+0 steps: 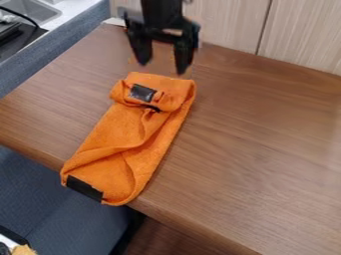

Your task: Folded the loth from top to bottom

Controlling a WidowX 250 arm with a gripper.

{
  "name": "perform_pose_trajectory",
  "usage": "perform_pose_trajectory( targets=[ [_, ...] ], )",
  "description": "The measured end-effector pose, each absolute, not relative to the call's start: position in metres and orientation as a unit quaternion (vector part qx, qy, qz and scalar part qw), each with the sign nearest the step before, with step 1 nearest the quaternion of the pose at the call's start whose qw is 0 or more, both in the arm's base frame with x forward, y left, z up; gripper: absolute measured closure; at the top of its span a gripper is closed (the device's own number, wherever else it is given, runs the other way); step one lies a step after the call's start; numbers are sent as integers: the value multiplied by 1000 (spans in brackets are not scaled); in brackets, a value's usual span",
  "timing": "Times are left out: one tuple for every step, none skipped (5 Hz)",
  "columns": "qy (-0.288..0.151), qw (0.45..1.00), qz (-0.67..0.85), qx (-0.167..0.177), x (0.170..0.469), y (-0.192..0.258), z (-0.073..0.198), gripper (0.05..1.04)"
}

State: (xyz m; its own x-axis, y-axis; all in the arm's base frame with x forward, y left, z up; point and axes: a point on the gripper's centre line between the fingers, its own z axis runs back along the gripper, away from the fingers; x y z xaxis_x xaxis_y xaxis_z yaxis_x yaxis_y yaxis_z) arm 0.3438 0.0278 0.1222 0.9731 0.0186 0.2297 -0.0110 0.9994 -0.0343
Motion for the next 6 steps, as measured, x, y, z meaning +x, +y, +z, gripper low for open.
perform_pose_trajectory(
  targets=[
    [-135, 990, 10, -30, 346, 29, 144, 83],
    [-139, 990, 10, -29, 346, 30, 147, 83],
    [-137, 990, 10, -29, 346, 30, 145, 83],
    [-137, 990, 10, -29, 346, 30, 146, 83],
    [-137, 990, 10, -29, 346, 30, 146, 83],
    [-139, 990, 10, -29, 346, 30, 147, 83]
  ],
)
